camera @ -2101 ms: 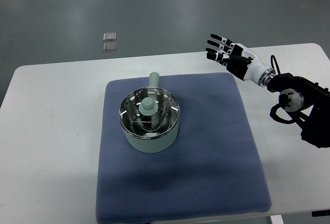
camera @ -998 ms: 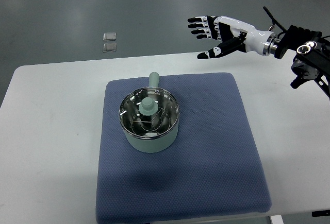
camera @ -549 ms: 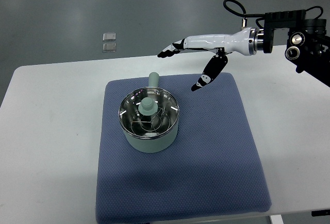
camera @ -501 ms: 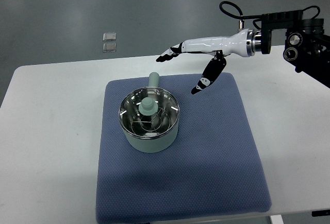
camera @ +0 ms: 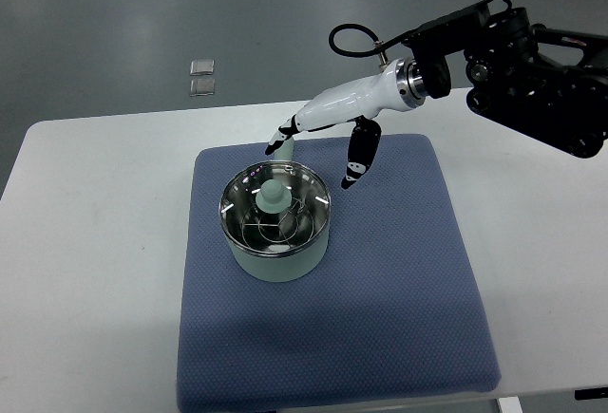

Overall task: Open lid and place right of pot
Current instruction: 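Move the right hand over the pot toward the green lid knob, then close the right hand fingers around the green knob of the glass lid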

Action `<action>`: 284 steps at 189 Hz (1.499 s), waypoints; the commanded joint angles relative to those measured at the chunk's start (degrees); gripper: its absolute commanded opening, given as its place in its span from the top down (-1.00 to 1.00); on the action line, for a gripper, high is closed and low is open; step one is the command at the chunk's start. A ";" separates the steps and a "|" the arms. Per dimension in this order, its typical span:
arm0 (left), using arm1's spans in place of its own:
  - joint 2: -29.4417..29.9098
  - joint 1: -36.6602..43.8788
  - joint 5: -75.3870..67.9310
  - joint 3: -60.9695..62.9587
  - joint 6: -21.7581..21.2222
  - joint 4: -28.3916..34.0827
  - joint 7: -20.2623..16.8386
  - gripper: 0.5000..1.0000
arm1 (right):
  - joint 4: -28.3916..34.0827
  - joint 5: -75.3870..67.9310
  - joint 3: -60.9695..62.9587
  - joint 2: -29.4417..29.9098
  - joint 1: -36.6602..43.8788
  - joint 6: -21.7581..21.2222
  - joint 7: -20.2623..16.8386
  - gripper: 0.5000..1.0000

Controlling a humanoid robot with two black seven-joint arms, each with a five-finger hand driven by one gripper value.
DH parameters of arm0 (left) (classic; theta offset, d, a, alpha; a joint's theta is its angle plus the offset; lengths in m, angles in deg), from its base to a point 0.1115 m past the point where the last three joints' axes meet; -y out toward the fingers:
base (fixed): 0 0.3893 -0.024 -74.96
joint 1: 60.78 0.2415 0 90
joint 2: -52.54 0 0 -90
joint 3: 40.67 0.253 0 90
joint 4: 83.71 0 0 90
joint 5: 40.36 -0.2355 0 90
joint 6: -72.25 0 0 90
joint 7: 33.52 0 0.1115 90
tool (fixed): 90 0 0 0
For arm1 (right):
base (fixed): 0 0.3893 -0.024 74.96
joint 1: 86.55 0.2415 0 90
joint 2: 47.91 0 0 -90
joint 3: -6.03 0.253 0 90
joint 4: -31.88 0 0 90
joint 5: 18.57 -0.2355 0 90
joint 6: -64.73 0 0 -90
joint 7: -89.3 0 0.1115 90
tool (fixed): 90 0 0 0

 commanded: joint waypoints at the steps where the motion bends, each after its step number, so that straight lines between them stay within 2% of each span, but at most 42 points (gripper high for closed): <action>1: 0.00 -0.01 0.00 0.04 0.00 0.00 0.00 -1.00 | -2.85 -0.02 -1.44 2.93 2.91 0.00 -1.45 -0.74; 27: 0.00 -0.01 0.00 -0.05 0.00 0.00 0.00 -1.00 | -4.34 -0.28 -1.52 6.44 5.01 -0.61 -2.24 -0.74; 80: 0.00 -0.01 0.00 -0.05 0.00 0.00 0.00 -1.00 | -6.62 -0.29 -2.67 11.36 4.40 -0.26 -2.33 -0.73; 165: 0.00 -0.01 0.00 -0.05 0.00 0.00 0.00 -1.00 | -10.40 0.33 -3.54 14.44 2.38 0.18 -2.33 -0.71; 192: 0.00 -0.01 0.00 0.04 0.00 0.00 0.00 -1.00 | -10.40 0.59 -3.46 14.44 2.29 0.18 -2.24 -0.64; 215: 0.00 -0.01 0.00 -0.05 0.00 0.00 0.00 -1.00 | -10.40 0.77 -3.37 14.26 1.94 0.18 -2.15 -0.50; 247: 0.00 -0.01 0.00 -0.05 0.00 0.00 0.00 -1.00 | -10.40 0.77 -3.37 14.09 1.68 0.18 -2.07 -0.43; 256: 0.00 -0.01 0.00 -0.05 0.00 0.00 0.00 -1.00 | -10.40 0.86 -3.37 14.00 1.68 0.18 -2.07 -0.33; 284: 0.00 -0.01 0.00 0.04 0.00 0.00 0.00 -1.00 | -10.40 1.30 -3.37 13.74 1.15 0.53 -1.89 -0.28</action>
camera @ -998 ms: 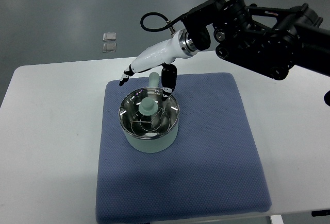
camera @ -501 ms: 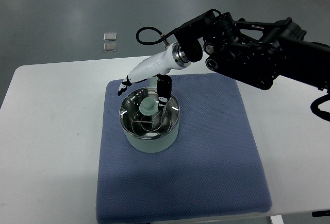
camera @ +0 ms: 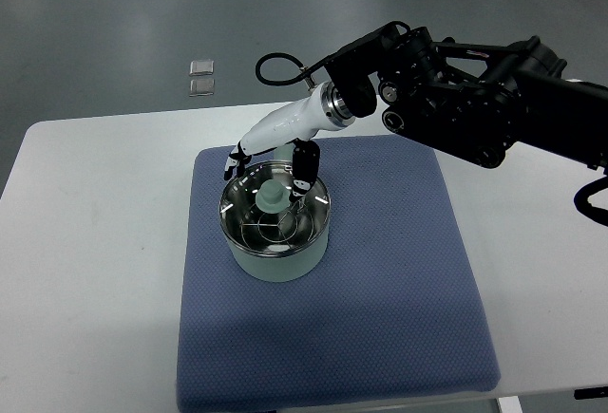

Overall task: Open lid and place right of pot
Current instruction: 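Close the right hand fingers around the green knob of the glass lid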

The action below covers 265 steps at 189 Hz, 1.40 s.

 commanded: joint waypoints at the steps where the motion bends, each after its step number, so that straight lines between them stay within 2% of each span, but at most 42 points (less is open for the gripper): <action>1: 0.00 0.00 0.00 0.06 0.00 0.00 0.00 -1.00 | 0.09 0.37 0.09 -0.20 -0.51 0.29 0.12 -0.28; 44: 0.00 0.00 0.00 -0.03 0.00 0.00 0.00 -1.00 | 0.36 0.45 0.17 -0.37 -0.69 0.29 0.29 -0.18; 62: 0.00 0.00 0.00 -0.03 0.00 0.00 0.00 -1.00 | 0.44 0.45 0.17 -0.28 -0.78 0.29 0.38 -0.05; 183: 0.00 0.09 0.00 -0.03 0.00 0.00 0.00 -1.00 | 0.44 0.45 0.26 -0.02 -2.01 1.35 0.38 0.11; 190: 0.00 0.00 0.00 -0.03 0.00 0.00 0.00 -1.00 | 0.44 0.45 0.26 -0.02 -2.01 1.35 0.38 0.23; 198: 0.00 0.00 0.00 -0.03 0.00 0.00 0.00 -1.00 | 0.44 0.45 0.26 -0.02 -2.01 1.35 0.38 0.26; 205: 0.00 0.00 0.00 -0.03 0.00 0.00 0.00 -1.00 | 0.44 0.45 0.26 -0.11 -2.01 1.35 0.47 0.40; 232: 0.00 0.00 0.00 -0.03 0.00 0.00 0.00 -1.00 | 0.44 0.45 0.35 -0.20 -2.01 1.35 0.64 0.67; 248: 0.00 0.00 0.00 -0.03 0.00 0.00 0.00 -1.00 | 0.53 0.45 0.35 -0.20 -2.01 1.35 1.26 0.81; 265: 0.00 0.00 0.00 -0.03 0.00 0.00 0.00 -1.00 | 0.53 0.45 0.35 -0.20 -2.01 1.35 1.35 0.87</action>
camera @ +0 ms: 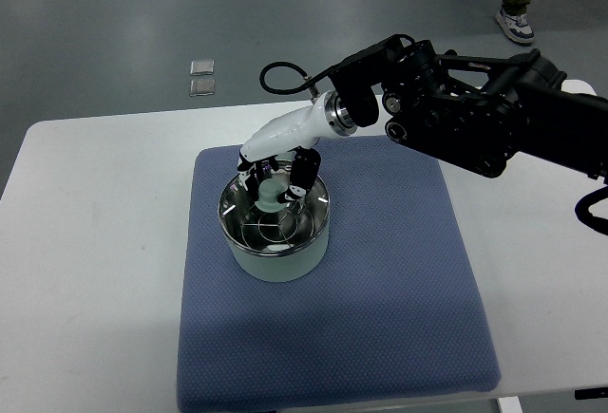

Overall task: Open lid and place right of pot
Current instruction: 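Close the right hand fingers around the green knob of the glass lid, then lift the glass lid up off the pot with the right hand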

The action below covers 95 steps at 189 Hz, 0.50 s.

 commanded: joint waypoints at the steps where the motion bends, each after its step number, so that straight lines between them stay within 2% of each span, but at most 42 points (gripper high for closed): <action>1: 0.00 0.00 0.00 -0.02 0.00 0.00 0.00 -1.00 | 0.09 0.00 -0.01 0.00 0.00 -0.01 0.24 0.87; 18: 0.00 0.00 0.00 -0.02 0.00 0.00 0.00 -1.00 | 0.00 0.00 -0.01 -0.09 0.00 -0.01 0.41 1.00; 95: 0.00 0.00 0.00 -0.02 0.00 0.00 0.00 -1.00 | 0.09 0.00 0.61 -0.09 -0.09 0.08 1.12 1.00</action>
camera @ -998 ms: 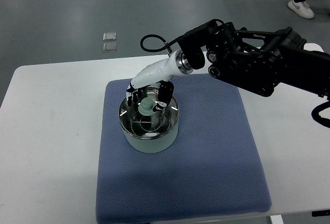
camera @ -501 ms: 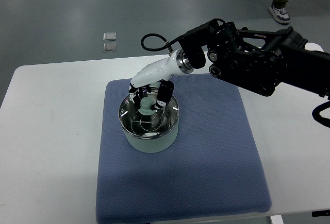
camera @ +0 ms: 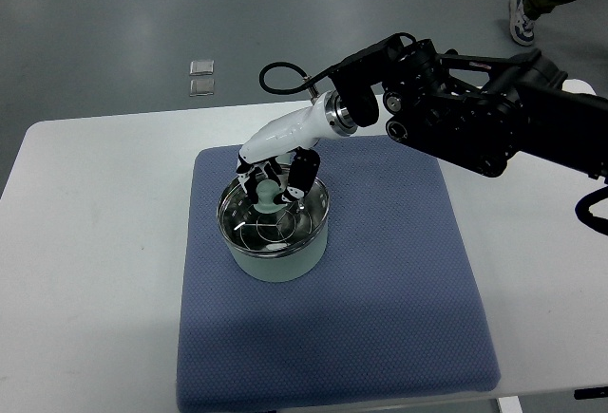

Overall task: Open lid and place right of pot
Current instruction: 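Lift the glass lid up off the pot with the right hand, then carry the lid beside the pot and lower it onto the mat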

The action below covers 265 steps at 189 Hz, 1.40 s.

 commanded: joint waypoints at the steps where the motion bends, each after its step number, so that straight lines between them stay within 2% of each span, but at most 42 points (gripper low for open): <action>1: 0.00 0.00 0.00 -0.04 0.00 0.00 0.00 -1.00 | 0.03 -0.01 0.21 0.00 -0.01 0.00 0.07 1.00; 109: 0.00 0.00 0.00 -0.04 0.00 0.00 0.00 -1.00 | 0.56 -0.63 1.62 -2.81 1.05 -0.17 2.26 1.00; 204: 0.00 0.00 0.00 0.05 0.00 0.00 0.00 -1.00 | 1.61 -1.24 4.96 -10.81 1.66 -0.08 6.22 1.00; 209: 0.00 0.00 0.00 -0.04 0.00 0.00 0.00 -1.00 | 1.61 -1.24 6.01 -12.83 1.22 0.00 7.01 1.00; 249: 0.00 0.00 0.00 0.05 0.00 0.00 0.00 -1.00 | 1.44 -1.24 8.48 -16.87 -2.03 0.27 7.80 1.00; 265: 0.00 0.00 0.00 -0.04 0.00 0.00 0.00 -1.00 | 1.26 -1.24 9.71 -18.98 -4.49 1.94 8.94 1.00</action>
